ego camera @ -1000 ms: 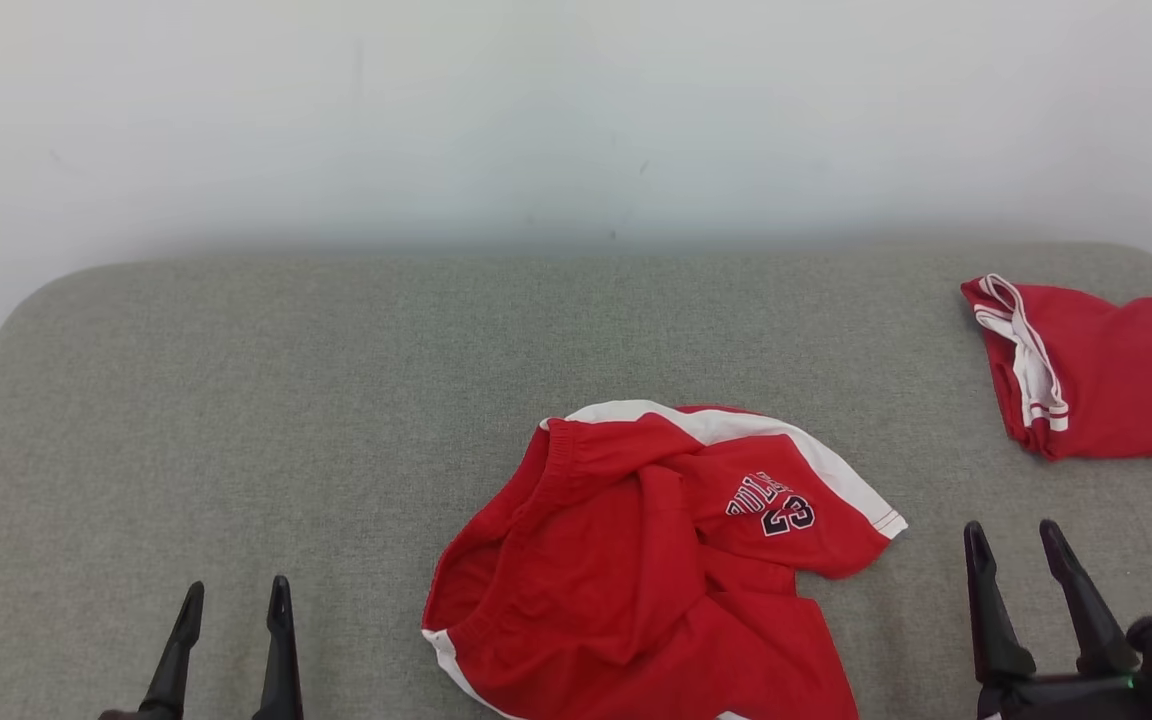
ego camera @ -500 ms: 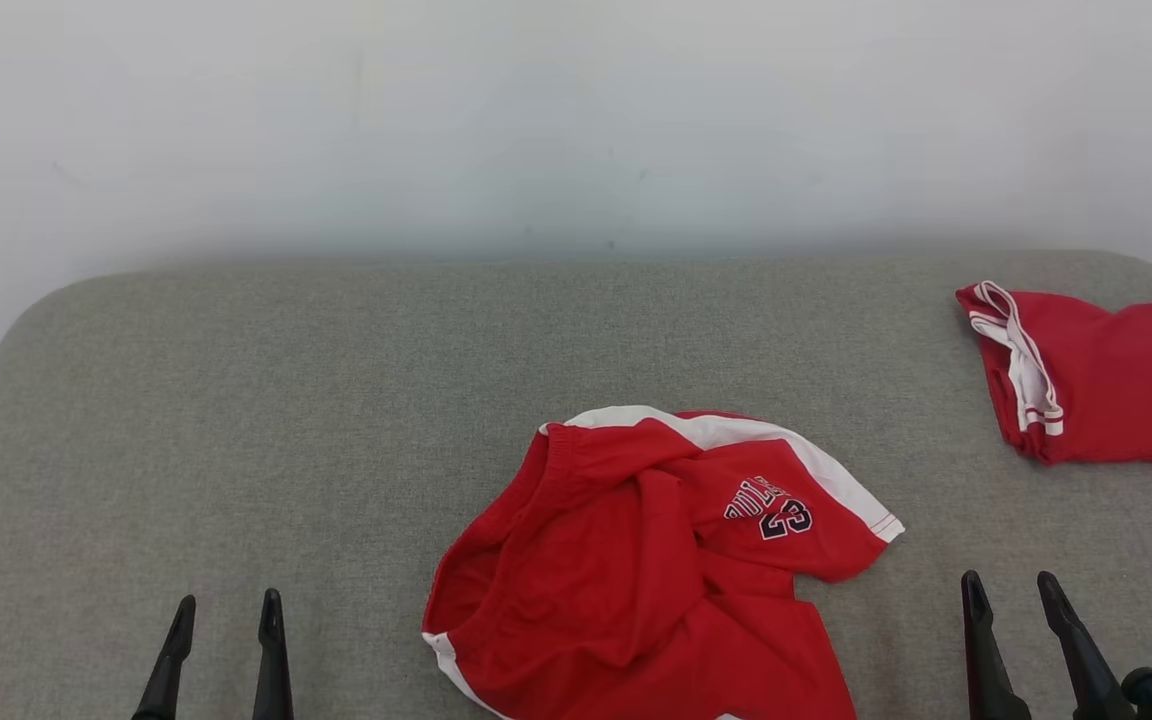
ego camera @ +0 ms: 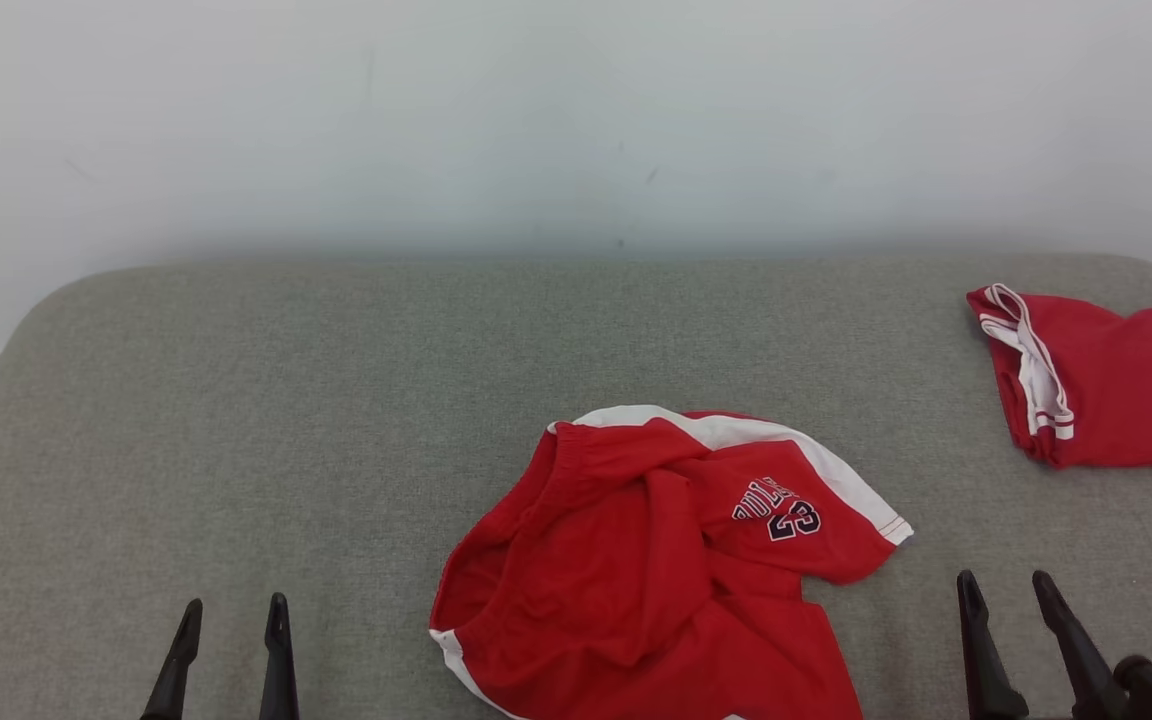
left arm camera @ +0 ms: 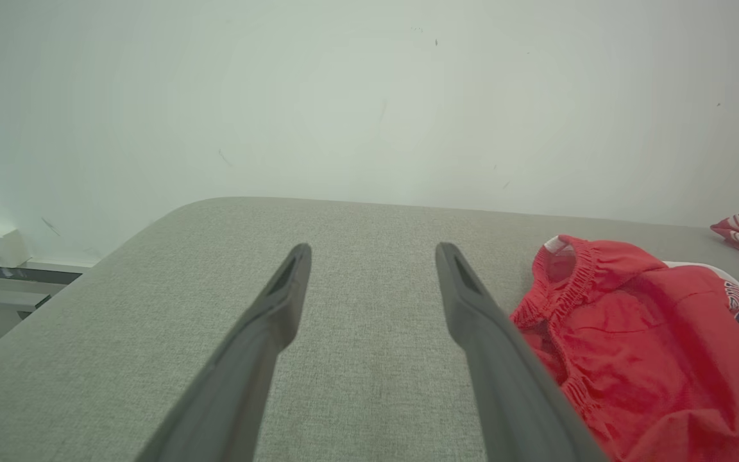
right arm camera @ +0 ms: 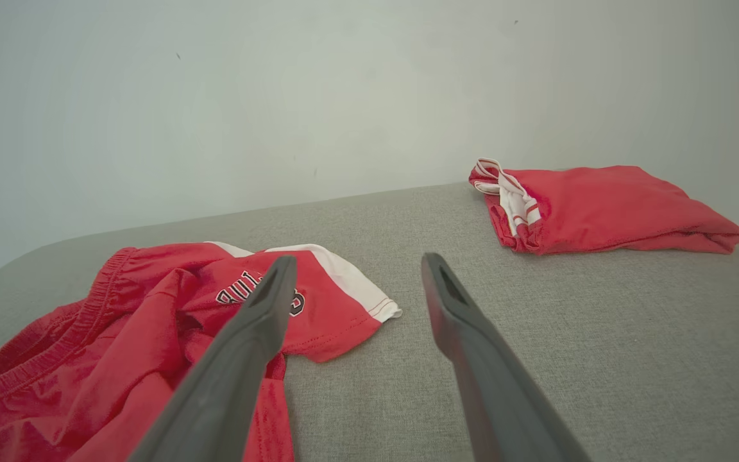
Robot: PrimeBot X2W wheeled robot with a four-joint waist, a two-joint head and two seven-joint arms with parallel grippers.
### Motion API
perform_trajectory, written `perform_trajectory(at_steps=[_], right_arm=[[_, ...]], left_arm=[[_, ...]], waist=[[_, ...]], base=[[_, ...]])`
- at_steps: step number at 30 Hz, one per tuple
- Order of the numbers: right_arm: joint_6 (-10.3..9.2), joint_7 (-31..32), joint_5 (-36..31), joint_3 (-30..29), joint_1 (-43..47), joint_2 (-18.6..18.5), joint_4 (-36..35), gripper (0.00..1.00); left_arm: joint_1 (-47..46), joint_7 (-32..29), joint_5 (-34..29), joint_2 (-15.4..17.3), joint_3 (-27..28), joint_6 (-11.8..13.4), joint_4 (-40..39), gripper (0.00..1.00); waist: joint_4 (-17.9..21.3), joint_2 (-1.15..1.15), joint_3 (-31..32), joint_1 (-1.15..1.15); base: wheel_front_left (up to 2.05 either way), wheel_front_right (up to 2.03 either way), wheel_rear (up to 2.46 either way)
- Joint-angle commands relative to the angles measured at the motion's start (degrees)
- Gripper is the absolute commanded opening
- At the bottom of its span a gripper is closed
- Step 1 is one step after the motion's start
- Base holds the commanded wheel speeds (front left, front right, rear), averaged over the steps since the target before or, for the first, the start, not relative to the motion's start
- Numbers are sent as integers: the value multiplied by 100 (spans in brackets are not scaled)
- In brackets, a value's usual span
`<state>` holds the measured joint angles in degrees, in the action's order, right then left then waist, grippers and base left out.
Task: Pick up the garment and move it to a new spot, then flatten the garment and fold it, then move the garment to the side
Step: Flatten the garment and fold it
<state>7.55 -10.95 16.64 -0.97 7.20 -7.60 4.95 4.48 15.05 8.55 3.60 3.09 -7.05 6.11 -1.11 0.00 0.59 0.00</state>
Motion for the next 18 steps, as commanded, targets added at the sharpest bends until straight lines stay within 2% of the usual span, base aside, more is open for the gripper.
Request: perform_trajectory(at_steps=[1, 8, 18], right_arm=[[-16, 78, 0, -24, -161, -95, 57, 100], [-16, 493, 142, 79, -979, -434, 478, 100], [-16, 1015, 170, 423, -2317, -989, 1592, 100]], left_arm=[[-21, 17, -41, -3, -22, 12, -1, 100], [-208, 16, -1, -18, -131, -3, 45, 100], [-471, 16, 60, -42, -316, -20, 90, 100]], waist=[[-37, 0, -28, 0], [-233, 0, -189, 0], [-622, 0, -483, 0]], base=[[0, 0, 0], [0, 0, 0], [0, 0, 0]])
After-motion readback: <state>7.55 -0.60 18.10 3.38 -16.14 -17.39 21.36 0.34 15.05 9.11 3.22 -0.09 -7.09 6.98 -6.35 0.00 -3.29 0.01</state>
